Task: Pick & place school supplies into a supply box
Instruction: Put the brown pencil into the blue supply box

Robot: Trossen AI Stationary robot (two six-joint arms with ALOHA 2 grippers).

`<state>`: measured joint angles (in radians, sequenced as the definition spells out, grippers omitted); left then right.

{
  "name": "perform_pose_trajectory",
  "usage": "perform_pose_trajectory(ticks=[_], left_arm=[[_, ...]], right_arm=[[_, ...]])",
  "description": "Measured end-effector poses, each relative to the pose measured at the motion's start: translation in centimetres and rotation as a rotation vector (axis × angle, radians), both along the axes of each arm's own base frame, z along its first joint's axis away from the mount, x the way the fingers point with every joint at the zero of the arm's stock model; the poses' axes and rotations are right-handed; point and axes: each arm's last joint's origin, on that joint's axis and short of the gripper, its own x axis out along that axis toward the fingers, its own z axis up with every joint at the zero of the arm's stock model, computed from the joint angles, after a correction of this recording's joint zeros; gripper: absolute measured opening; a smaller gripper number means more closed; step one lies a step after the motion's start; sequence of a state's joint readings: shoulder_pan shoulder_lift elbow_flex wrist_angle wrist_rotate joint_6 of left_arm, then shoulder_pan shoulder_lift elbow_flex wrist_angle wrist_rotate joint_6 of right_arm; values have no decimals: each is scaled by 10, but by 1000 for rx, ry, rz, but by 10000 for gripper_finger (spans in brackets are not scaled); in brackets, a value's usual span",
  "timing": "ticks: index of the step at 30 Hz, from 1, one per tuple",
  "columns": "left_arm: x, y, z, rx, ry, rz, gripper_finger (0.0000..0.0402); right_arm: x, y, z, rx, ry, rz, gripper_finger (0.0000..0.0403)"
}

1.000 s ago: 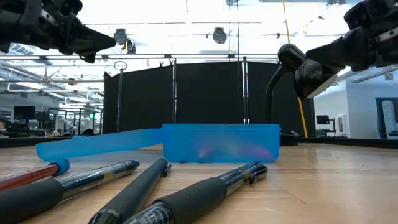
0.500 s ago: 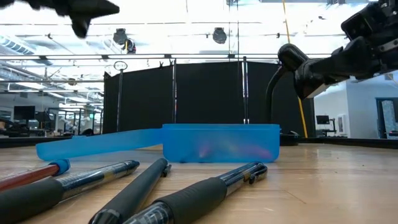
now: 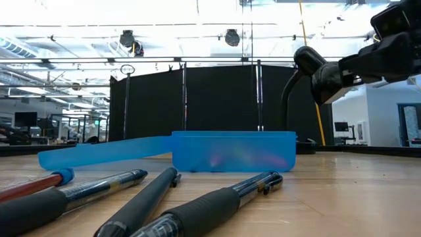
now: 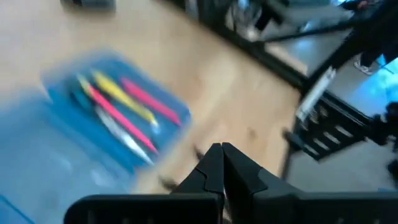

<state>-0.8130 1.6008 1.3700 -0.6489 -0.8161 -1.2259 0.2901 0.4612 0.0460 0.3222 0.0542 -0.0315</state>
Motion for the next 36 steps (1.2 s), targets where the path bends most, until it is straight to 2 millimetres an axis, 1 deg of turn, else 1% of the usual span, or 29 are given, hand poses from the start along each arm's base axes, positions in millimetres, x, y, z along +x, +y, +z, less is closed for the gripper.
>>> perform_pose_trajectory(ticks=[3,5,9,11,13,14,16,18,21,23,26,28,32,36], left_arm=[[15,-27,-31,-144,94,37,3],[25,-40,-50,-231,141,86,4],[41,-59,-90,-388,226,218,9],[48,-67,-107,-464,325,251,7],[51,-72,-117,-523,453,307,3],[51,-75,-120,-539,512,349,3],[53,-79,-119,-533,597,419,6],[54,-81,-111,-539,636,488,8],[61,-84,-95,-586,619,518,9],[70,-87,-93,-613,595,480,9],[83,-89,-98,-612,570,377,9],[86,-85,-103,-617,567,387,10],[89,-75,-112,-625,575,473,10],[94,-72,-112,-626,582,440,11]], right_arm=[[0,0,0,4,2,6,0],[0,0,0,5,0,5,0],[0,0,0,15,3,3,0],[0,0,0,-17,-5,6,0],[0,0,0,-56,-14,8,0],[0,0,0,-68,-17,6,0],[0,-1,0,-79,-20,-13,0],[0,-2,0,-83,-20,-38,0],[0,-2,0,-111,-27,-44,0],[1,-2,1,-119,-35,-40,0],[1,-2,1,-138,-39,-37,0],[1,-2,1,-148,-45,-36,0],[1,-2,5,-142,-79,-35,0],[1,-2,6,-124,-90,-37,0]])
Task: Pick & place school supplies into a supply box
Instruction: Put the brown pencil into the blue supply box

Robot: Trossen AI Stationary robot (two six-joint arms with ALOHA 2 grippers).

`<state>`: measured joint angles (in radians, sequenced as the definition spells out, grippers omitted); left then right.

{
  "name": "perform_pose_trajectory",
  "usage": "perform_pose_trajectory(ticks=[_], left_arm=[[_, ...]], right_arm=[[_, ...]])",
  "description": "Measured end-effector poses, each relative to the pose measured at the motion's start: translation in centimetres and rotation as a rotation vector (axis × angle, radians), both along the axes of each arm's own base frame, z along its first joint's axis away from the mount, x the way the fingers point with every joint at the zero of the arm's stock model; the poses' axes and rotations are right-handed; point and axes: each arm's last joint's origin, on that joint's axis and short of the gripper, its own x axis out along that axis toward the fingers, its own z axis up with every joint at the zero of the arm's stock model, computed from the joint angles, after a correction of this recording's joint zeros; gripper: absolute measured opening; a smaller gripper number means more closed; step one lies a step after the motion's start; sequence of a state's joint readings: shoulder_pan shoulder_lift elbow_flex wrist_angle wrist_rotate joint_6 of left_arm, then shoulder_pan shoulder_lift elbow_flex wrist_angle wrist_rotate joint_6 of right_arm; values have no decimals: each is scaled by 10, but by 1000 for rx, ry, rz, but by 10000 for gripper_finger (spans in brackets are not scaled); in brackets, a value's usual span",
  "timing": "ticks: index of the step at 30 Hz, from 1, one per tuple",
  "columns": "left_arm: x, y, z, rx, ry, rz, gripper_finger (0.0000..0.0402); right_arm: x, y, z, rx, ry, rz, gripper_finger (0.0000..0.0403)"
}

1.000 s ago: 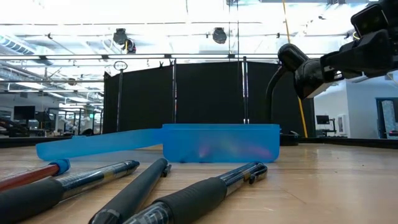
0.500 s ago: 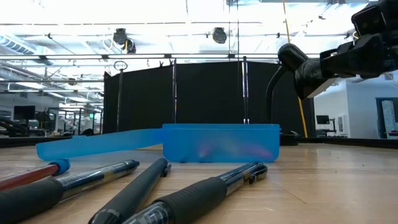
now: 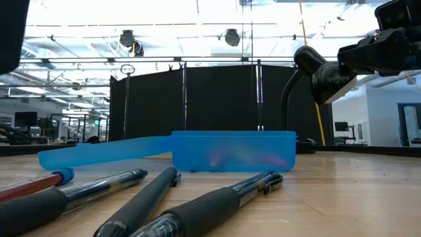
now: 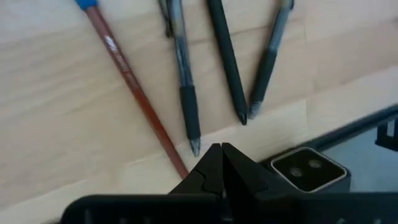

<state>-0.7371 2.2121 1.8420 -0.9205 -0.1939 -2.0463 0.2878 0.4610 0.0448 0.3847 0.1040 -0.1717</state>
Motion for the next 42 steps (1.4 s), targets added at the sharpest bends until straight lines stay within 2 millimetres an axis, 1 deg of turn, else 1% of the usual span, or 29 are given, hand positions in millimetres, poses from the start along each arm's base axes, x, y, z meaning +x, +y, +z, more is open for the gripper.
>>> perform_pose_trajectory(ticks=[2,4,13,15,17,20,23,29,35,42], left_arm=[[0,0,-2,0,9,-16,17],[0,0,-2,6,13,-23,32],[-4,2,-4,14,56,26,150],[-6,5,-5,19,99,58,169],[-9,7,-6,19,140,78,178],[-10,8,-6,17,168,95,180],[-9,10,-6,7,176,101,174],[-1,19,-6,14,173,83,155],[7,28,-7,17,179,60,148],[6,25,-10,-1,194,74,147]], right_arm=[[0,0,0,2,1,0,0],[0,0,0,2,1,0,0],[0,0,-1,19,12,-1,0],[0,0,-1,20,12,-1,0],[0,0,-1,24,13,-2,0],[0,0,-1,25,13,-2,0],[0,0,-1,26,13,-2,0],[0,0,-1,26,13,-2,0],[0,0,-1,26,13,-2,0],[0,0,-1,34,18,-2,0]])
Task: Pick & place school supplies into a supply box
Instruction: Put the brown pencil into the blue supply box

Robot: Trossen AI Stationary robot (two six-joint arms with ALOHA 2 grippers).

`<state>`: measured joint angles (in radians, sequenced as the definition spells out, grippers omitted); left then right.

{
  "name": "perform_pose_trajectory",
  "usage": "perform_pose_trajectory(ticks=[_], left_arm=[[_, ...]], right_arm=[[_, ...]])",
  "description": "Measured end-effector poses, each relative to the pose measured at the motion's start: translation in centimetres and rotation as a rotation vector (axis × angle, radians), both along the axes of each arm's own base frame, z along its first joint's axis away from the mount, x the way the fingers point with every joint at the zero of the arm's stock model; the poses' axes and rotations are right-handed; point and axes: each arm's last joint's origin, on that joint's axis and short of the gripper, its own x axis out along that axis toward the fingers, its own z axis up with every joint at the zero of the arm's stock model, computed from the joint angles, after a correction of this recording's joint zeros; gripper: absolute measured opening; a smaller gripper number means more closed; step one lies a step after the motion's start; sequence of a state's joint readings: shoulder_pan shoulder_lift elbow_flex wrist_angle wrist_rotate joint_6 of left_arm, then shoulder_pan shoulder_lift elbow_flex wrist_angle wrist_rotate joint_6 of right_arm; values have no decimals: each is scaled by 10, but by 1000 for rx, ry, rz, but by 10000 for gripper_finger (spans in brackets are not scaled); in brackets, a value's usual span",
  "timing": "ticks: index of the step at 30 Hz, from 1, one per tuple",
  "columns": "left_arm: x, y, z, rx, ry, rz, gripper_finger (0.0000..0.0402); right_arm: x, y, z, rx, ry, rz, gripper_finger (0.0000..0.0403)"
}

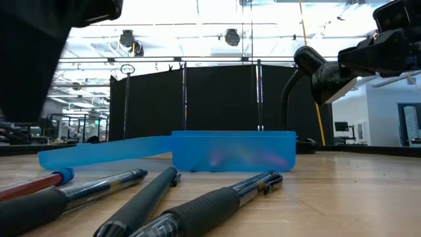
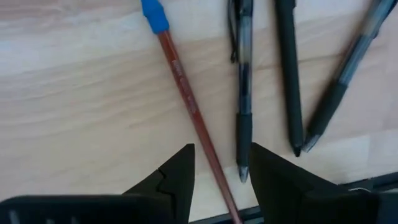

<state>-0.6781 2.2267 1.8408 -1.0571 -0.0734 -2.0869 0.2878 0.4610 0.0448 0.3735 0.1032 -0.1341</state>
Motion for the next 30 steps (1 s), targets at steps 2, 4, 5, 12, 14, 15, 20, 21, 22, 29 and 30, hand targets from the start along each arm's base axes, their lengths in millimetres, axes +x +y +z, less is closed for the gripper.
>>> perform_pose_trajectory(ticks=[2,4,5,12,14,15,20,21,22,29,30], left_arm=[[1,-1,-7,0,15,9,147],[3,-2,-19,-11,53,7,147],[4,-2,-25,-15,69,5,147],[6,-6,-42,-41,122,-7,147],[5,-8,-42,-36,125,-15,147],[4,-8,-42,-35,130,-18,147],[-7,-15,-43,-35,184,-47,147],[-9,-17,-43,-30,188,-52,147],[-11,-19,-43,-27,191,-55,147],[-15,-22,-44,-23,200,-78,146],[-15,-22,-44,-22,199,-85,142]], right_arm=[[0,0,0,-1,4,0,0],[0,0,0,-1,5,0,0],[0,0,-1,-1,5,0,0],[0,0,-1,1,5,0,0],[0,0,0,2,5,0,0],[0,0,0,2,3,0,0],[0,0,0,3,2,-1,0],[0,0,0,3,2,0,0],[0,0,0,4,1,0,0],[0,0,0,21,4,-2,0],[0,0,0,25,5,-2,0]])
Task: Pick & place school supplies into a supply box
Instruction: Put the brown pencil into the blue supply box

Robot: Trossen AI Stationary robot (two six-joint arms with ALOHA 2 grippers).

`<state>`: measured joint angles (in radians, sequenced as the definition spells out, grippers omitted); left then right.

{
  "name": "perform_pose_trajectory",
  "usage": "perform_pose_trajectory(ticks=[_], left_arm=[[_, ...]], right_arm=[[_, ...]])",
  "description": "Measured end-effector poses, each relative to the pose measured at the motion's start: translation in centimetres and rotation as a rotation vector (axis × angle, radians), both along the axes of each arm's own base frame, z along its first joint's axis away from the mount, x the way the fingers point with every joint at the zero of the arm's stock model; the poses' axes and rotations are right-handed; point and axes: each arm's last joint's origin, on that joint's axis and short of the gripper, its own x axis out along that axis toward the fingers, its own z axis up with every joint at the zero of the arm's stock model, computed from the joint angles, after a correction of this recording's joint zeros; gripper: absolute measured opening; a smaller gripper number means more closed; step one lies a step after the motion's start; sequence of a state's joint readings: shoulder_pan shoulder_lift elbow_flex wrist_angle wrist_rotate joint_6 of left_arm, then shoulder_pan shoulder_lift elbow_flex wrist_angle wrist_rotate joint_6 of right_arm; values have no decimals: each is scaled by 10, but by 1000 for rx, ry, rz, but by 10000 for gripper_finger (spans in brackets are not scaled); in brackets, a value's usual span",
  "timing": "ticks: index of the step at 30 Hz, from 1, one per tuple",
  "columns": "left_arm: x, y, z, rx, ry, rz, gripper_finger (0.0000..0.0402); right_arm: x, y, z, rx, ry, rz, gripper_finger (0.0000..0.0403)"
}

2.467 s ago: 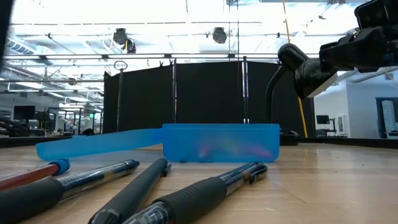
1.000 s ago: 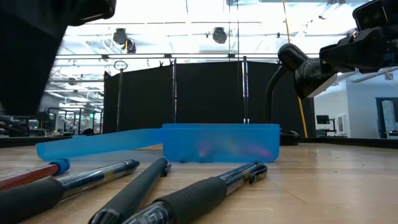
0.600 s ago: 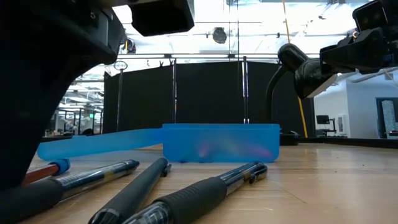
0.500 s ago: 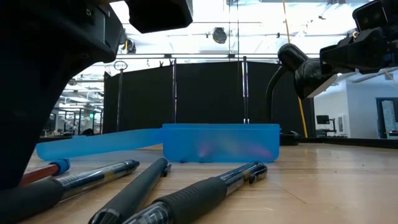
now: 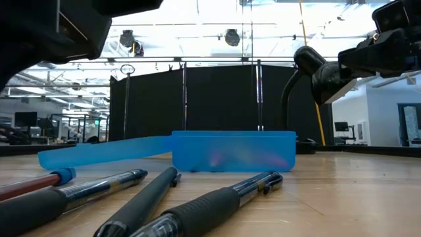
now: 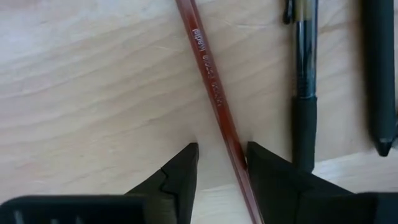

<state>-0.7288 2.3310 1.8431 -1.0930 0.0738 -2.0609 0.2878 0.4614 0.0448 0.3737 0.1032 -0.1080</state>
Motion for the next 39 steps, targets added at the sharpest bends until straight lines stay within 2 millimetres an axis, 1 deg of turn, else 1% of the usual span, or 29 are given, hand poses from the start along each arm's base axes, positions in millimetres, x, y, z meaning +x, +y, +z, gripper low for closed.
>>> perform_pose_trajectory(ticks=[3,7,10,12,16,19,22,24,26,29,32,36,39], left_arm=[[0,1,0,0,0,-33,114],[2,0,0,32,-49,-66,56],[6,1,-1,29,-84,-95,17],[8,3,-1,25,-87,-100,12],[9,5,0,40,-98,-82,17],[9,5,4,57,-115,-69,9],[5,3,11,94,-141,-63,10],[6,2,15,119,-154,-58,9],[8,0,26,135,-184,-58,7],[8,-5,47,163,-239,-64,3],[7,-10,69,241,-321,-81,0],[13,-3,98,381,-471,-60,1],[20,3,107,379,-481,-66,0]], right_arm=[[0,0,0,14,-1,-1,0],[0,0,0,15,-1,-1,0],[0,0,0,15,-1,-1,0],[0,0,0,15,-1,-1,0],[0,0,0,15,0,-1,0],[0,0,0,15,0,-1,0],[0,0,0,13,2,-1,0],[0,0,0,11,6,-1,0],[0,0,-1,9,8,-1,0],[0,0,-1,8,10,-1,0],[0,0,-1,8,11,-1,0],[0,0,0,15,8,-2,0],[0,0,0,22,9,-2,0]])
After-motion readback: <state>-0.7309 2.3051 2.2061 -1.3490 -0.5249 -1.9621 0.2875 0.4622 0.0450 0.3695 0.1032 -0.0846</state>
